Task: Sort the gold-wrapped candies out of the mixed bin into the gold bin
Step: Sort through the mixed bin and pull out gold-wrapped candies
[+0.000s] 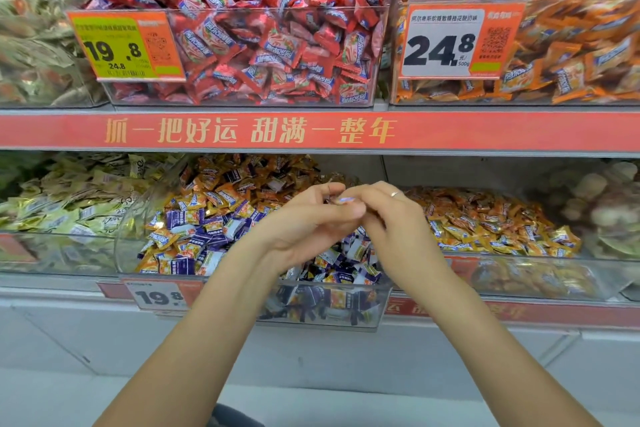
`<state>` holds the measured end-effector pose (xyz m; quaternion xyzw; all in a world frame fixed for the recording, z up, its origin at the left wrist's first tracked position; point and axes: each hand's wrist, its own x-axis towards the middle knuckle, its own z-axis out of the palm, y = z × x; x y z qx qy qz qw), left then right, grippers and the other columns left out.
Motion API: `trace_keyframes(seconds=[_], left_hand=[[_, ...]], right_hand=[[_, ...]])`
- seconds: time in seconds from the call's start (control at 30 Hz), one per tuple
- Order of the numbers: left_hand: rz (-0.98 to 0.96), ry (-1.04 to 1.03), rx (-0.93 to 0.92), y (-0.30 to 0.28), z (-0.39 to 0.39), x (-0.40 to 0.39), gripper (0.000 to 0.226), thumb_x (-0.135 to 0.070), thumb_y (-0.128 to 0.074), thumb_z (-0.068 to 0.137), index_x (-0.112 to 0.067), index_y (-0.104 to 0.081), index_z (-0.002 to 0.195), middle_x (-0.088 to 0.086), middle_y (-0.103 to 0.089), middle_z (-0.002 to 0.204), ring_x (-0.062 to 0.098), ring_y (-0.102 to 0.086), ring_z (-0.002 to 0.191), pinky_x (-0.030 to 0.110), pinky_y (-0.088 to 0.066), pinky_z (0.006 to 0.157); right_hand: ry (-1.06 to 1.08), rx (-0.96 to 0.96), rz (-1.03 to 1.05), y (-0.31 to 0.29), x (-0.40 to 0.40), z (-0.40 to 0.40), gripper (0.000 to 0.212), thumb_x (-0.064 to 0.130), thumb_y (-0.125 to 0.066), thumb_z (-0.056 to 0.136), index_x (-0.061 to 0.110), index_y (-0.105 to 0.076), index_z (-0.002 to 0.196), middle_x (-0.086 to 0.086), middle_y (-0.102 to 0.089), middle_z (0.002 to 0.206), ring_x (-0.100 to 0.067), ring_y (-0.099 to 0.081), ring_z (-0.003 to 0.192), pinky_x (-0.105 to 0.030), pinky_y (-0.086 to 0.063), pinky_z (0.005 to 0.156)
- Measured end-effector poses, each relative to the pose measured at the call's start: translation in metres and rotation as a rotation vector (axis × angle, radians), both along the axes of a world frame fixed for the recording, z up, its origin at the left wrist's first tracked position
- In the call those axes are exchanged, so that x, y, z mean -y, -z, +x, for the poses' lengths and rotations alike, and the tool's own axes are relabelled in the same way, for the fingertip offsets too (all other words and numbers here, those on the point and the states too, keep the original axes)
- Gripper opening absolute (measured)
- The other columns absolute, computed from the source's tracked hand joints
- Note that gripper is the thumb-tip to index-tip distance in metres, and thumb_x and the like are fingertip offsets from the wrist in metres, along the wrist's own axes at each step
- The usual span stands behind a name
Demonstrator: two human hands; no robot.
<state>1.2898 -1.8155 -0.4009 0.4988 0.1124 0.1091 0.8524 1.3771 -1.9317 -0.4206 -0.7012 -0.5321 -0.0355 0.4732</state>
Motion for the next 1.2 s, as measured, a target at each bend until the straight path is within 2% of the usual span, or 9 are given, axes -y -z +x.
trace_keyframes(seconds=[0.07, 0.13, 0.27, 0.33, 0.4, 0.67, 0.93, 1.1, 1.2], left_hand=[[0.201, -0.045, -0.132, -0.001, -0.008, -0.012, 0.056, 0.012, -0.071, 0.068, -0.011, -0.048, 0.113, 0.012, -0.058, 0.114, 0.02, -0.062, 0.099, 0.03, -0.05, 0.09], [0.585, -0.22, -0.267, -0.001, -0.018, -0.027, 0.042, 0.005, -0.072, 0.076, -0.018, -0.056, 0.108, 0.006, -0.058, 0.116, 0.017, -0.061, 0.104, 0.028, -0.049, 0.09], [1.088, -0.388, -0.356, 0.013, -0.013, -0.058, 0.027, 0.001, -0.066, 0.082, -0.021, -0.064, 0.097, 0.001, -0.064, 0.109, 0.013, -0.062, 0.095, 0.029, -0.053, 0.087], [1.375, -0.23, -0.441, 0.025, -0.001, -0.063, 0.035, -0.003, -0.069, 0.081, -0.021, -0.064, 0.111, 0.001, -0.06, 0.123, 0.017, -0.057, 0.111, 0.031, -0.047, 0.096], [1.581, -0.05, -0.529, 0.032, 0.008, -0.063, 0.048, -0.012, -0.07, 0.084, -0.021, -0.056, 0.128, 0.002, -0.05, 0.139, 0.02, -0.047, 0.126, 0.032, -0.04, 0.101], [1.685, 0.167, -0.562, 0.043, 0.017, -0.069, 0.085, -0.045, -0.07, 0.079, -0.038, -0.021, 0.148, -0.001, -0.026, 0.155, 0.026, -0.022, 0.141, 0.049, -0.025, 0.112], [1.504, 0.019, -0.537, 0.043, 0.023, -0.071, 0.061, -0.034, -0.077, 0.075, -0.012, -0.057, 0.128, 0.008, -0.049, 0.14, 0.026, -0.044, 0.129, 0.037, -0.039, 0.102], [1.344, -0.041, -0.444, 0.041, 0.015, -0.069, 0.028, -0.028, -0.077, 0.077, -0.014, -0.07, 0.1, 0.007, -0.059, 0.127, 0.023, -0.049, 0.123, 0.031, -0.037, 0.091], [1.22, -0.15, -0.419, 0.039, 0.011, -0.066, 0.04, -0.03, -0.068, 0.086, -0.004, -0.064, 0.116, 0.019, -0.052, 0.135, 0.032, -0.045, 0.127, 0.041, -0.038, 0.099]], right_hand=[[0.107, 0.009, 0.083, -0.005, 0.007, 0.009, 0.018, 0.006, -0.057, 0.092, 0.015, -0.069, 0.102, 0.0, -0.06, 0.091, 0.0, -0.05, 0.082, -0.005, -0.037, 0.074], [0.261, 0.058, 0.099, -0.011, 0.018, 0.025, 0.015, 0.009, -0.06, 0.091, 0.014, -0.069, 0.103, 0.0, -0.059, 0.088, -0.004, -0.049, 0.079, -0.005, -0.033, 0.07], [0.497, 0.017, -0.292, 0.0, 0.042, 0.076, 0.028, 0.028, -0.058, 0.092, 0.017, -0.063, 0.117, -0.009, -0.059, 0.106, -0.028, -0.054, 0.096, -0.028, -0.036, 0.079], [0.541, 0.02, -0.599, 0.007, 0.049, 0.087, 0.051, 0.041, -0.06, 0.088, 0.028, -0.046, 0.135, -0.009, -0.048, 0.138, -0.036, -0.042, 0.125, -0.051, -0.036, 0.102], [0.549, -0.023, -0.723, 0.008, 0.051, 0.086, 0.069, 0.043, -0.065, 0.085, 0.035, -0.03, 0.145, -0.001, -0.031, 0.153, -0.036, -0.023, 0.141, -0.063, -0.022, 0.109], [0.446, -0.016, -0.44, 0.001, 0.048, 0.076, 0.059, 0.026, -0.07, 0.085, 0.025, -0.043, 0.137, -0.007, -0.05, 0.139, -0.029, -0.043, 0.129, -0.048, -0.039, 0.103], [0.39, -0.025, -0.42, -0.002, 0.052, 0.072, 0.062, 0.021, -0.069, 0.086, 0.023, -0.039, 0.14, -0.007, -0.047, 0.142, -0.025, -0.041, 0.132, -0.038, -0.036, 0.105], [0.358, -0.007, -0.395, -0.003, 0.053, 0.069, 0.057, 0.02, -0.066, 0.088, 0.023, -0.041, 0.139, -0.004, -0.048, 0.141, -0.023, -0.041, 0.132, -0.038, -0.036, 0.106], [0.341, 0.012, -0.366, -0.002, 0.053, 0.067, 0.05, 0.019, -0.063, 0.091, 0.024, -0.044, 0.137, -0.002, -0.05, 0.138, -0.021, -0.042, 0.131, -0.036, -0.035, 0.105]])
